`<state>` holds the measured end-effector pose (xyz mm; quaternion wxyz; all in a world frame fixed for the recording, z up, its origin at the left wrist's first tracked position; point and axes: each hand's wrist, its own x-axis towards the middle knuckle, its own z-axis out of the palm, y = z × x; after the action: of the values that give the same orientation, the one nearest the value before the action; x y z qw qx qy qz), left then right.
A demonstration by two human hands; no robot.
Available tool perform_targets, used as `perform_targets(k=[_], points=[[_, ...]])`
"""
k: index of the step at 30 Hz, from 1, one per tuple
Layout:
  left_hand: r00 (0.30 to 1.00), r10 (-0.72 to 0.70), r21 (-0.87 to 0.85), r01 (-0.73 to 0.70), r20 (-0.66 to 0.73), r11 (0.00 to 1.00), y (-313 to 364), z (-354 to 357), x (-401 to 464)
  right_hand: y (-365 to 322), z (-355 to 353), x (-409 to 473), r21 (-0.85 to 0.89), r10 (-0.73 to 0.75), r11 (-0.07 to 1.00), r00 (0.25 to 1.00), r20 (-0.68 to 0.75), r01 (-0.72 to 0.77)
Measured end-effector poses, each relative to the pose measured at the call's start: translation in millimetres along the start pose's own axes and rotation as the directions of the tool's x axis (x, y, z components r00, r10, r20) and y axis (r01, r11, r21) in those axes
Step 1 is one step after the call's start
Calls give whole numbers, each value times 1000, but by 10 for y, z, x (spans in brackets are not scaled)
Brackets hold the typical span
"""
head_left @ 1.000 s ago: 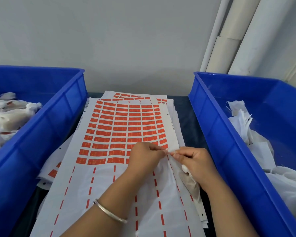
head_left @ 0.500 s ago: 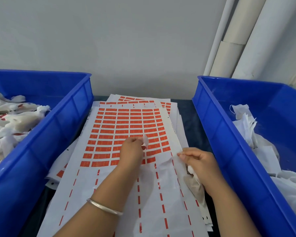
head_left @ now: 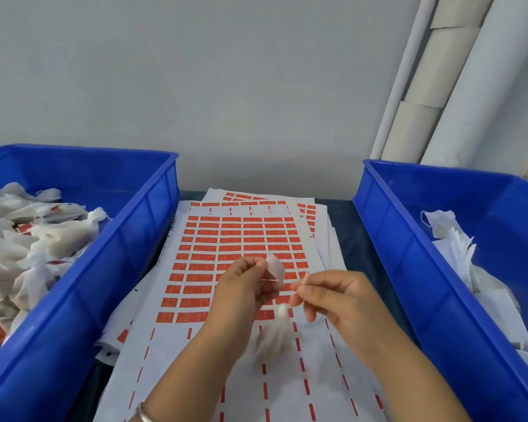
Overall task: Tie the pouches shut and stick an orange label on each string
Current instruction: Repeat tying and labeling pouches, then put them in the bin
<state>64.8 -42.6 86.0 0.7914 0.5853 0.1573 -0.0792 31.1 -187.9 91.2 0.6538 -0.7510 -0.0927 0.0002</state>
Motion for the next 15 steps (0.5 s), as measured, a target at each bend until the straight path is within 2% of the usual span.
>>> perform_targets(k=[3,6,10,15], points=[[998,34,96,-39,53,995,-36,-34,-10,163,132,64,-83,69,994,997,-33,-72],[995,21,183,-39,97,982,-69,-61,11,254,159,103,-77,76,993,985,-156,-89],[983,-20,212,-20,185,977,-87,-85,18,316,138,141,-73,29,996,964,-263,-50],[985,-45,208,11,164,978,-100,-56,4,325,130,136,-18,-19,1000,954,-300,14]])
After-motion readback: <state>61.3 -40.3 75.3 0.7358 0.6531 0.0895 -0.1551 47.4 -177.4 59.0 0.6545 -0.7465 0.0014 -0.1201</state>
